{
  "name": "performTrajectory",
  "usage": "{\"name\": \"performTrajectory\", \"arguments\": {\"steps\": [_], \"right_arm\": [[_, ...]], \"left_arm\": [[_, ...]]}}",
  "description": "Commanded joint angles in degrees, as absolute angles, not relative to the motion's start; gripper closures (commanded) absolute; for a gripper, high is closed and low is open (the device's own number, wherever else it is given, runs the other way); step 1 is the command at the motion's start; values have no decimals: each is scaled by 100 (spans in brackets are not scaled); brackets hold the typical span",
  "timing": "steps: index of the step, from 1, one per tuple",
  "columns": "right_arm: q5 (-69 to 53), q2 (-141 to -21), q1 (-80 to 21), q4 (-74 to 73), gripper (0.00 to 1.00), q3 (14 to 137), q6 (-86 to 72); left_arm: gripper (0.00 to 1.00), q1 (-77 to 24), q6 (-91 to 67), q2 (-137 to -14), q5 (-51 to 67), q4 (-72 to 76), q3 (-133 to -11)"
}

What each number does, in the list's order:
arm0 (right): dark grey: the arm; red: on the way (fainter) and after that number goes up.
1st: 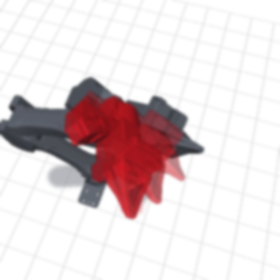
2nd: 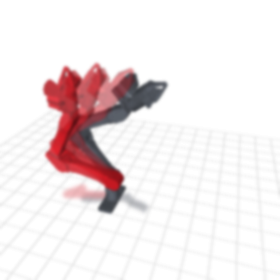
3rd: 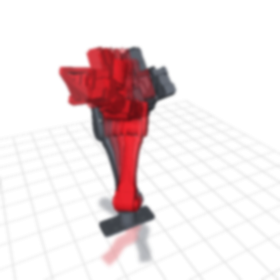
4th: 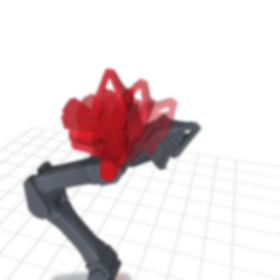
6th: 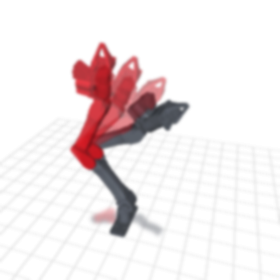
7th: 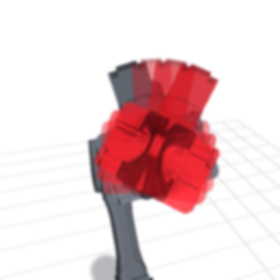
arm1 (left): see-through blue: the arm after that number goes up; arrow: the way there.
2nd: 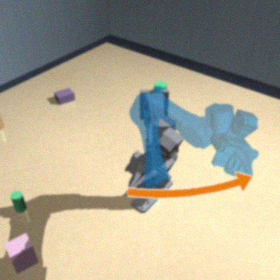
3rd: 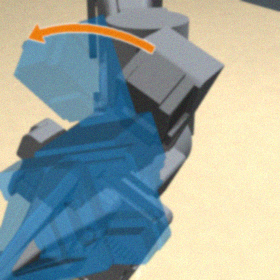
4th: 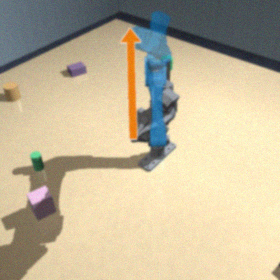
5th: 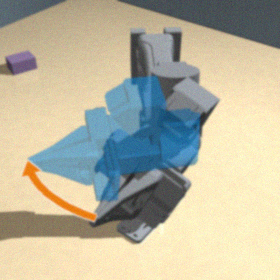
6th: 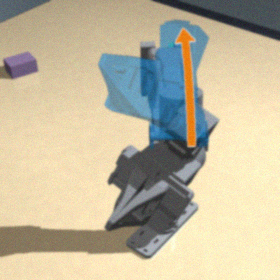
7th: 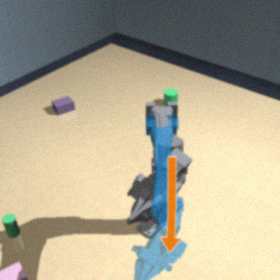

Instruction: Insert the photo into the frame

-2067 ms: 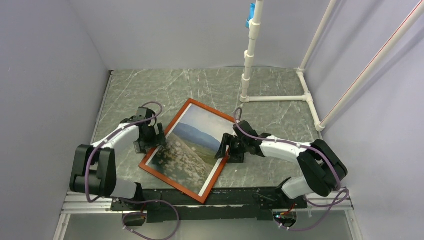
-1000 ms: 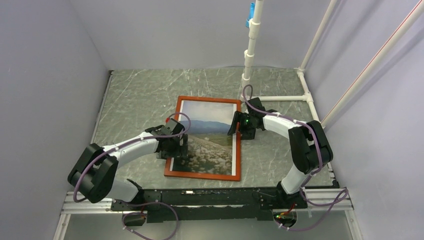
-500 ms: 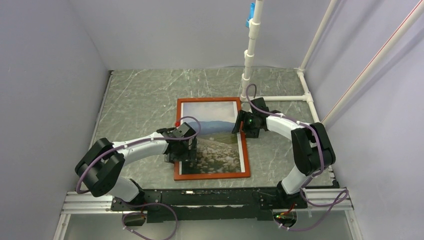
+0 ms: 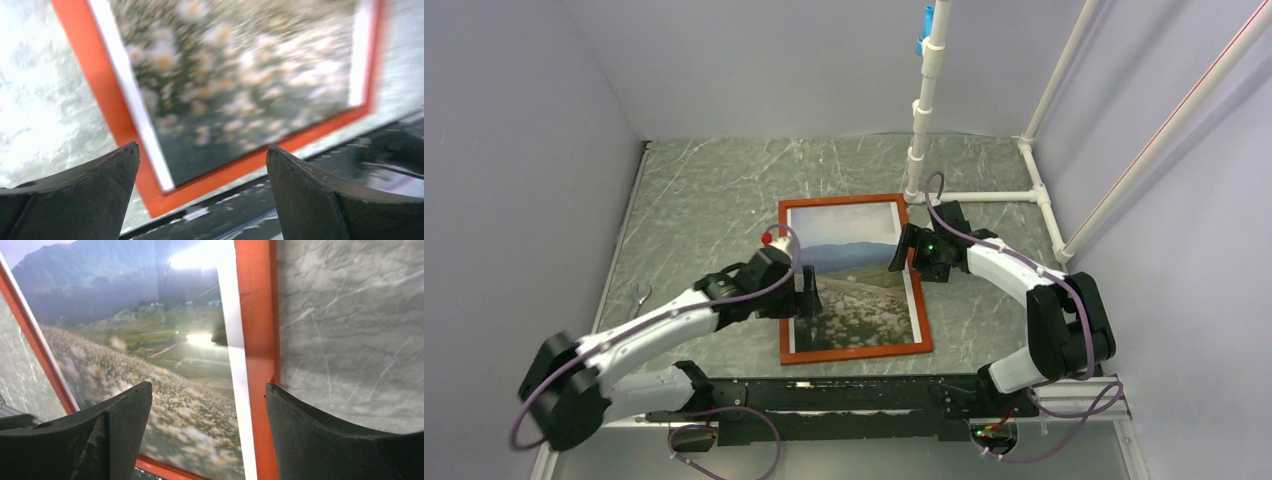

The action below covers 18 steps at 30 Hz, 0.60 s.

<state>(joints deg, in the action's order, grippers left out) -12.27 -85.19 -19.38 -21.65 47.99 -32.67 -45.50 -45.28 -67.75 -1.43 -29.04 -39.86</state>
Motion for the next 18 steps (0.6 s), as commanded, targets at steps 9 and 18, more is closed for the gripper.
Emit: {"name": "performTrajectory", "arguments": {"steps": [9,18], "right_arm": [[-1729,-7864,-2097,-2022,15,3937,-3636],[-1133,-7177,-2126,-2322,14,3811,-3767]], "left_arm": [[1,-3512,-4099,-3510,657,-1888,-4004],[1,-3174,-3723,-3643,865,-2486,-4672]]}}
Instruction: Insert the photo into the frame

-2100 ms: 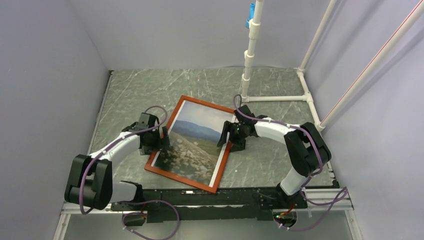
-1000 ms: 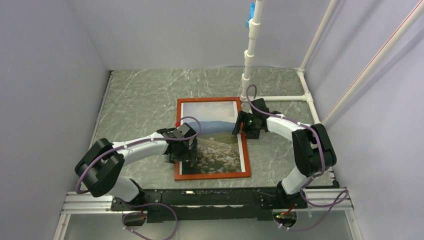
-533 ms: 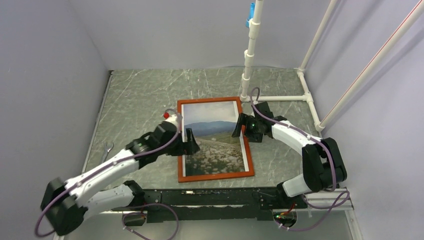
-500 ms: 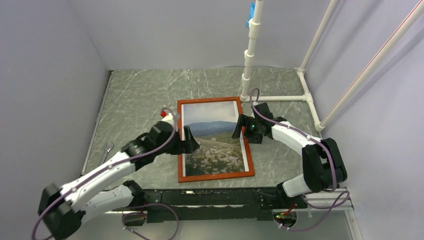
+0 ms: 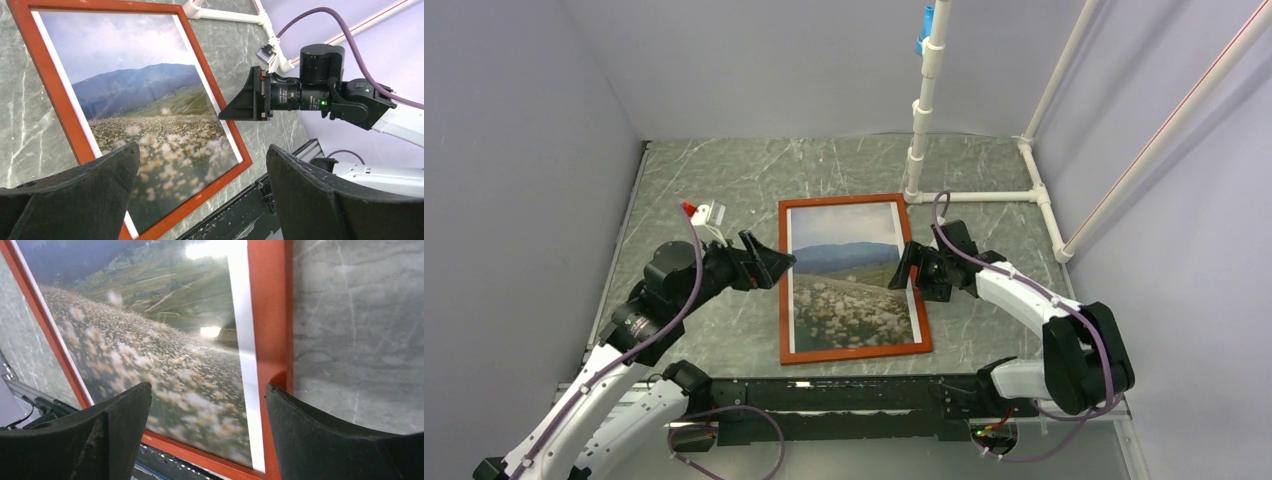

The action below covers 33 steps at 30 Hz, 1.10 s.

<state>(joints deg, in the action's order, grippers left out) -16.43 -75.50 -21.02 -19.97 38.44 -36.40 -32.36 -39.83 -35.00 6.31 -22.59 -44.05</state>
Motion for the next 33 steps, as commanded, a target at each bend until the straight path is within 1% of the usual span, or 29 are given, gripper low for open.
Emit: {"name": "performTrajectory", "arguments": {"steps": [1,5,7,11,19,22,26,33], "right_arm": [[-913,-7071,-2131,-2430,14,3828,-3751],[-153,-6889,-2118,-2830,14,3876,-3613],[-180,-6948,-2118,-2816,14,3781,-3560],[-673,-7145,-2157,-2481,14,3436,-3634],[-924,-7153,-2848,-2131,14,3154,-4069],[-829,-7111,-3119,-2175,14,3218,-4217],[-709,-7074,-3197,-2255,14,3285,-4277],[-19,-6880,-3062,-2689,13,3694,-4008]], "left_arm": [[1,-3165,-3721,-3673,882,-2507,-4683],[1,-3130,-3695,-3739,906,-2581,-4699],[1,-3107,-3703,-3750,955,-2552,-4694],[0,-2995,-3721,-3811,1091,-2477,-4711],[1,-2375,-3744,-4291,1730,-2523,-4841],[1,-2134,-3770,-4375,1977,-2401,-4738],[1,-1896,-3742,-4412,2142,-2325,-4580],[1,-1667,-3500,-4320,1918,-2342,-4283]]}}
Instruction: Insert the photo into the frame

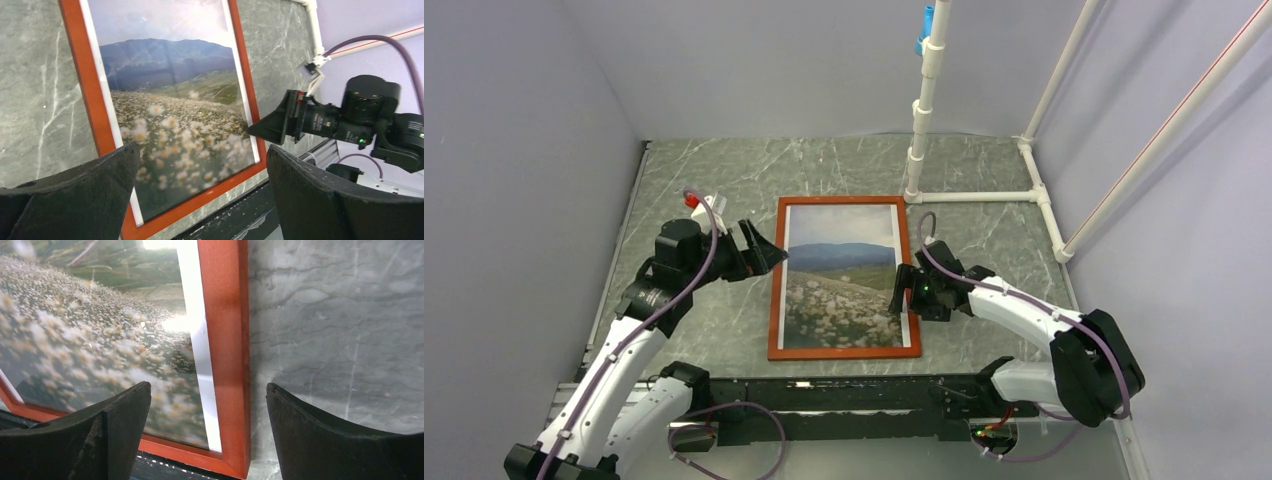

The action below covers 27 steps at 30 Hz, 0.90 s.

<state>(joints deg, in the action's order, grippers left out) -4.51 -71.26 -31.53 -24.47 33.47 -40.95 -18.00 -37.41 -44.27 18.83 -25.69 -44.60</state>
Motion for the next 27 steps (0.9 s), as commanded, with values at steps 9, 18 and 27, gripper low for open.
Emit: {"name": "performTrajectory", "arguments": {"steps": [9,18,27], "right_arm": [[792,-5331,-1859,-1963,0,3256,-3048],[2556,-4102,-1354,-339,1,2322,-1711],[2816,-4601,-1253,2620,1,1077,-724]], "left_arm": [[1,-435,-3009,-4560,1541,-1504,-3326],[0,-18,-2086,-3810,-1012,-353,-2459],[1,-18,-937,-3550,-1230,3222,-465]]}}
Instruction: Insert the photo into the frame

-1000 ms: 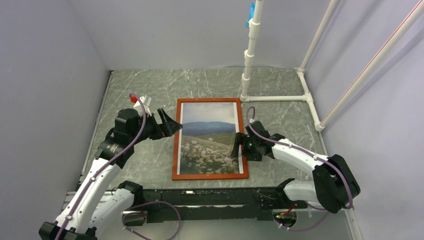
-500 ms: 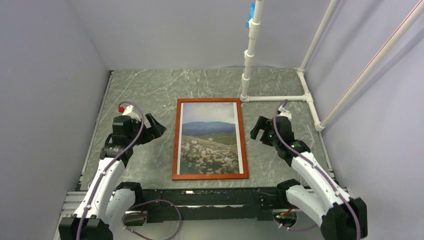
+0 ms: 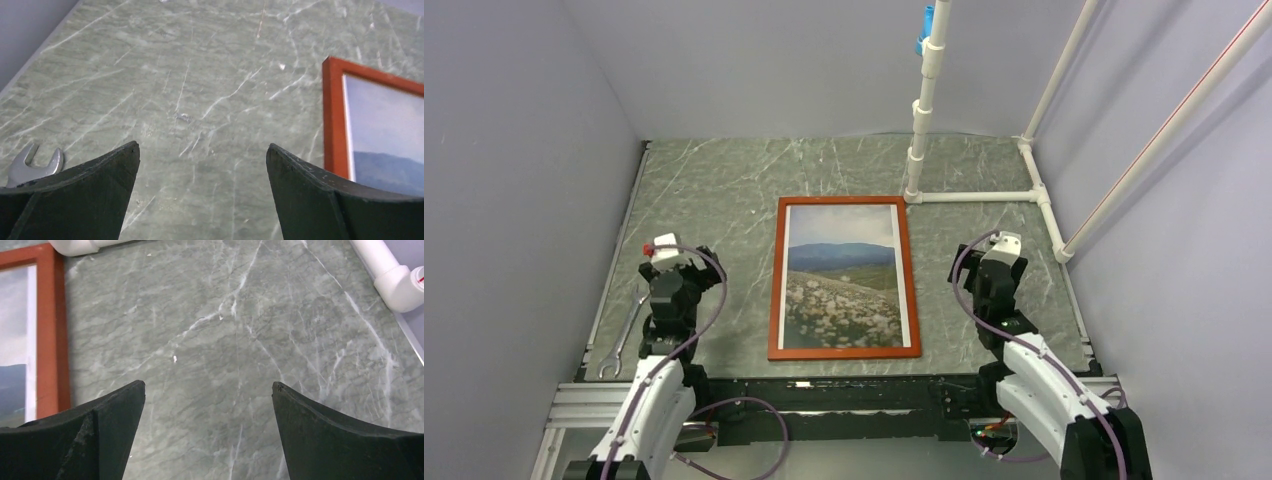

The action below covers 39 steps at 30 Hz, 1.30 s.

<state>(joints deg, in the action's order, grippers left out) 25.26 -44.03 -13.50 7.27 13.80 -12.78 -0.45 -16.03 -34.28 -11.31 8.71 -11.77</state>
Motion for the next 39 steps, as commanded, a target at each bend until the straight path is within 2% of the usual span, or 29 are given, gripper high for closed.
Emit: {"name": "performTrajectory", "arguments": {"steps": [1,4,6,9,11,14,15,17,20,22,24,25,28,33,35,37,39], "right_arm": [[2682,-4676,-1187,2914,1,983,-771],[2052,-5100,-963,4004,1,745,-728],[1963,-5636,-791,4685,1,641,-820],[1500,-6240,-454,5567,1,507,-906],[1272,-6618,-309,6015,1,595,-934],[1056,-6956,-52,5285,1,1132,-1088],[980,-7027,-30,5038,1,1268,-1127],[873,-7135,152,4957,1,1367,-1131],[284,-7084,220,5238,1,1257,-747],[343,-6888,222,5984,0,830,-402],[897,-7003,239,6857,0,394,-504],[1048,-7397,283,7681,0,228,-631],[485,-8890,378,9692,0,43,-427],[326,-7446,381,7423,0,354,-366],[405,-7648,386,7389,0,483,-433],[366,-8575,387,8296,0,537,-428],[441,-8172,386,6953,0,864,-422]], "left_arm": [[1,-18,-865,-3735,-1169,3956,-166],[1,-18,-581,-4848,-1232,6012,243],[1,-18,-340,-5728,-1354,6595,73],[0,-26,-73,-6182,-1318,6263,-351],[1,-22,140,-6801,-1469,7267,-187],[0,-52,305,-8151,-1580,9114,-43],[1,-76,330,-7989,-1425,9110,104],[1,-71,83,-7533,-1657,8084,-111],[1,-77,215,-7766,-1718,7086,-799],[1,-77,206,-7655,-1482,5807,-1337],[1,-72,302,-7692,-1401,6825,-939],[1,-74,350,-7762,-1392,7053,-848],[1,-79,226,-7694,-1548,6191,-1179],[1,-87,221,-7746,-1665,6449,-1172],[1,-95,202,-7723,-1652,6342,-1168],[1,-102,236,-7758,-1669,6350,-1194],[1,-98,215,-7733,-1660,6301,-1203]]}}
